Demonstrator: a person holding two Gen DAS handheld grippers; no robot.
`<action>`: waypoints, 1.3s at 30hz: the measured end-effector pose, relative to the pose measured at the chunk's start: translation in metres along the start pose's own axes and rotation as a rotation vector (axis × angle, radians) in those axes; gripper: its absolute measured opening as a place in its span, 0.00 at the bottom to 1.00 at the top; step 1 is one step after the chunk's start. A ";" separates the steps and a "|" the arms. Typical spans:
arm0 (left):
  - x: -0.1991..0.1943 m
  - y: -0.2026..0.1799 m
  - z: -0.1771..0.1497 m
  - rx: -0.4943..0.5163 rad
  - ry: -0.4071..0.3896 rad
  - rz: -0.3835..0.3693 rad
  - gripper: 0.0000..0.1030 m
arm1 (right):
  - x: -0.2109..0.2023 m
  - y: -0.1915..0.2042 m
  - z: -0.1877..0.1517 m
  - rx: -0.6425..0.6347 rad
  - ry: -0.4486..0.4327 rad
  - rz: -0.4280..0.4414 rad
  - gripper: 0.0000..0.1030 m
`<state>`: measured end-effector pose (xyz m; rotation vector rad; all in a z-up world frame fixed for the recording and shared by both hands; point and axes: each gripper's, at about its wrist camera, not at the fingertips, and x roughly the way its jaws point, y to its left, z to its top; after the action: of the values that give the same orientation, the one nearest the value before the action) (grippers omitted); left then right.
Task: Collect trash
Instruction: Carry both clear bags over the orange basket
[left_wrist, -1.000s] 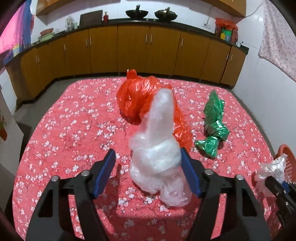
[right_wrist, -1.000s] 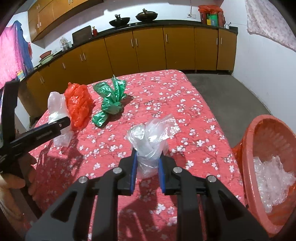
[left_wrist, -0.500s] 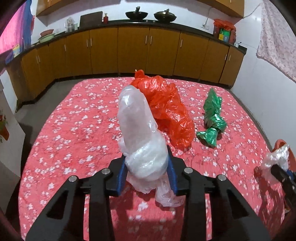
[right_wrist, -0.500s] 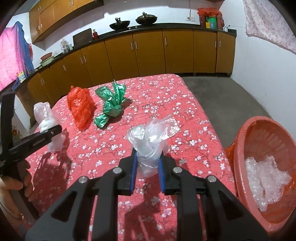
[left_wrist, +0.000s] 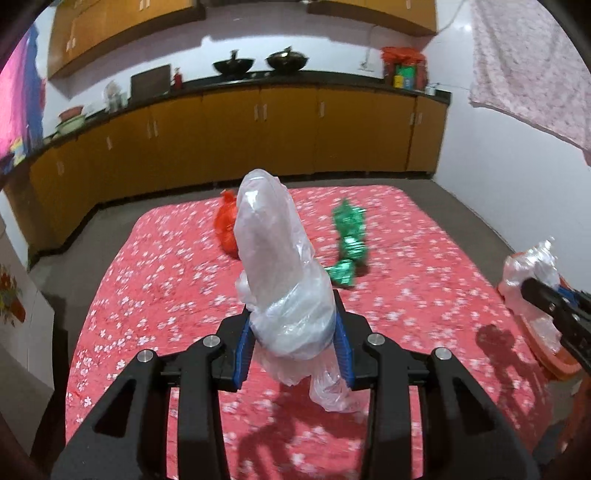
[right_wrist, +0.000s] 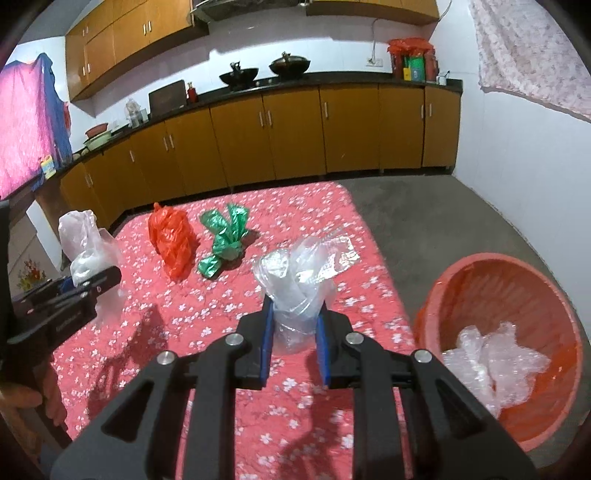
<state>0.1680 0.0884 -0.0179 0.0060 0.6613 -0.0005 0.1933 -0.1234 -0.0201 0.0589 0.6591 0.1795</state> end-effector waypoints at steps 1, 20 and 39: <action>-0.004 -0.007 0.001 0.011 -0.007 -0.010 0.37 | -0.003 -0.003 0.001 0.002 -0.004 -0.002 0.20; -0.024 -0.114 0.008 0.134 -0.041 -0.180 0.37 | -0.064 -0.094 -0.001 0.094 -0.082 -0.140 0.20; -0.021 -0.203 -0.006 0.229 -0.006 -0.365 0.37 | -0.078 -0.165 -0.016 0.156 -0.084 -0.245 0.20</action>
<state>0.1469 -0.1142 -0.0108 0.1053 0.6458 -0.4279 0.1474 -0.3000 -0.0038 0.1345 0.5903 -0.1103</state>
